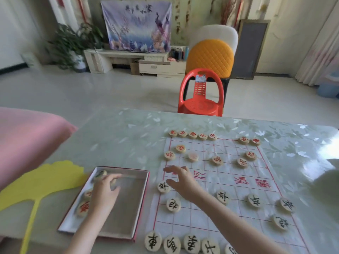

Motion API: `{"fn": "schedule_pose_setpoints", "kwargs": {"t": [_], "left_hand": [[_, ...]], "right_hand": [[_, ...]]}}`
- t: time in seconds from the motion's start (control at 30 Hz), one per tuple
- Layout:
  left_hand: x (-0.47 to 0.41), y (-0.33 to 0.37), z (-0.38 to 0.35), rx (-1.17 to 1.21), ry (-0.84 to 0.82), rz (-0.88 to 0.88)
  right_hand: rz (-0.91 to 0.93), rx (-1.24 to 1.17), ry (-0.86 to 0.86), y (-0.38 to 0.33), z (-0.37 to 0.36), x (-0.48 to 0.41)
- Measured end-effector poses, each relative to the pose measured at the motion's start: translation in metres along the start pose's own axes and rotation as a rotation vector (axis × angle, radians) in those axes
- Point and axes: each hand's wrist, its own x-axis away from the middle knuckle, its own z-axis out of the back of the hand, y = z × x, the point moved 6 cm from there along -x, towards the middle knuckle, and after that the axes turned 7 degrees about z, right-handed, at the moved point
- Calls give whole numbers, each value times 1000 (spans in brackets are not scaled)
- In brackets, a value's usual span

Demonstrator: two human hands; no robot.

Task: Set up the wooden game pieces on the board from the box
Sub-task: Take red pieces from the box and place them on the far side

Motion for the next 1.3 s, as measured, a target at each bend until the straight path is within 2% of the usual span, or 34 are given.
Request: {"fn": "schedule_pose_setpoints", "kwargs": {"t": [0.1, 0.2, 0.4, 0.63, 0.87, 0.93, 0.97, 1.03, 1.17, 1.3], "left_hand": [[3, -47, 30, -53, 55, 145], [9, -70, 44, -140, 61, 193], [5, -72, 42, -354, 60, 138], [-3, -77, 31, -522, 140, 4], [-2, -85, 26, -421, 168, 61], [-1, -89, 27, -396, 160, 98], [0, -90, 27, -386, 155, 116], [3, -90, 27, -380, 150, 133], [9, -86, 24, -396, 148, 107], [9, -89, 21, -430, 141, 36]], "right_hand": [[45, 22, -92, -28, -36, -15], [73, 32, -148, -51, -70, -32], [180, 158, -270, -87, -130, -61], [196, 294, -226, -87, -171, -91], [313, 455, -106, -91, -184, -95], [288, 480, -138, -93, -178, -88], [322, 506, -61, -91, -173, -86], [364, 488, -80, -84, -169, -80], [255, 523, -203, -67, -158, -73], [238, 357, -240, -70, -162, -69]]}}
